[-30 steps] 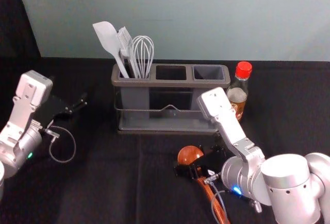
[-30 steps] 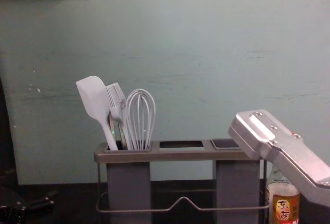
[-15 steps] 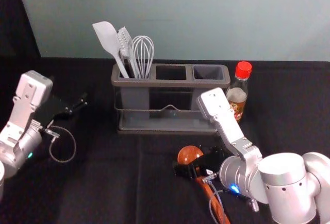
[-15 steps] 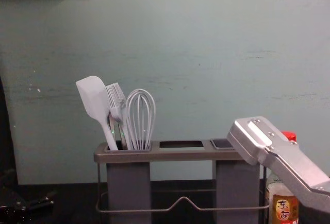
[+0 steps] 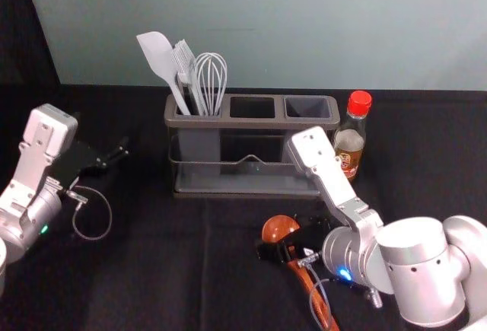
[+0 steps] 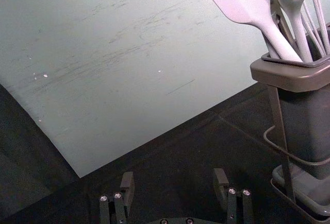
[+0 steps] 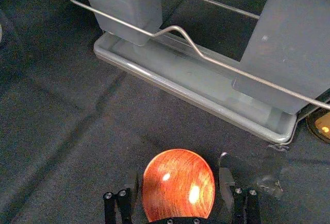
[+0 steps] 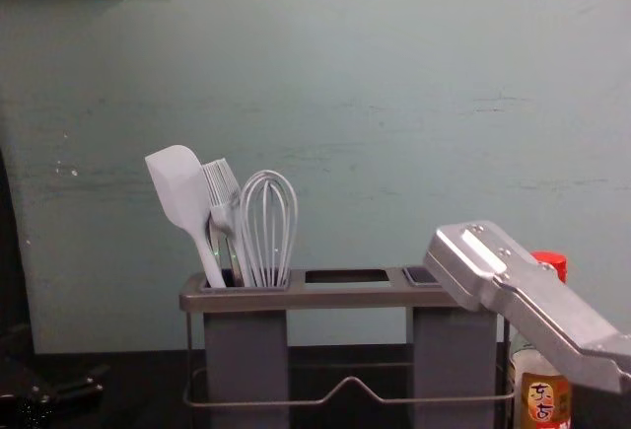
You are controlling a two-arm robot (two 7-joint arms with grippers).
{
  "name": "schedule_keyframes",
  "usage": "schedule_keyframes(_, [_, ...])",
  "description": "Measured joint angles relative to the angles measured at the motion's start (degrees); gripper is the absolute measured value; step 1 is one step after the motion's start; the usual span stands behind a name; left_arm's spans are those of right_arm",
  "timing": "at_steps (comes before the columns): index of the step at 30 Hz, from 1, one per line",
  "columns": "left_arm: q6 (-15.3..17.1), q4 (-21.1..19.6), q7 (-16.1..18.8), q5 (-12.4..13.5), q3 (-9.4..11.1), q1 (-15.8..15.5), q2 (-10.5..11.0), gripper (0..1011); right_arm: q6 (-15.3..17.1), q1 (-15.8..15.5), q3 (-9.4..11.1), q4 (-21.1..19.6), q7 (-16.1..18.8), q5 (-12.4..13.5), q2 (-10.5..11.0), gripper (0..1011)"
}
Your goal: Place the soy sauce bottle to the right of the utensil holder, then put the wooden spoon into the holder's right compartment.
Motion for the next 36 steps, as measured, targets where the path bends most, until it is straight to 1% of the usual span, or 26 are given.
schedule_keyframes(10, [0.0,0.0,0.0,0.0,0.0,0.0,0.0,1005,3.72,1.48,-0.35,-0.02,1.23,-1.1,-0.57,1002])
schedule_keyframes(14, [0.0,0.0,0.0,0.0,0.0,0.0,0.0,1005,4.53,1.83,-0.39,0.38,1.85,-1.43,-0.83,1002])
schedule_keyframes(21, [0.0,0.0,0.0,0.0,0.0,0.0,0.0,1005,4.9,1.98,-0.16,0.85,2.57,-1.89,-1.23,1002])
schedule_keyframes(25, [0.0,0.0,0.0,0.0,0.0,0.0,0.0,1005,4.9,1.93,0.03,1.05,2.92,-2.29,-1.42,935])
schedule_keyframes(26, [0.0,0.0,0.0,0.0,0.0,0.0,0.0,1005,4.91,1.9,0.08,1.11,3.04,-2.42,-1.49,894])
schedule_keyframes(30, [0.0,0.0,0.0,0.0,0.0,0.0,0.0,1005,4.91,1.77,0.31,1.16,3.41,-2.78,-1.61,839])
schedule_keyframes(36, [0.0,0.0,0.0,0.0,0.0,0.0,0.0,1005,4.61,1.38,0.74,1.14,3.63,-3.49,-1.85,839])
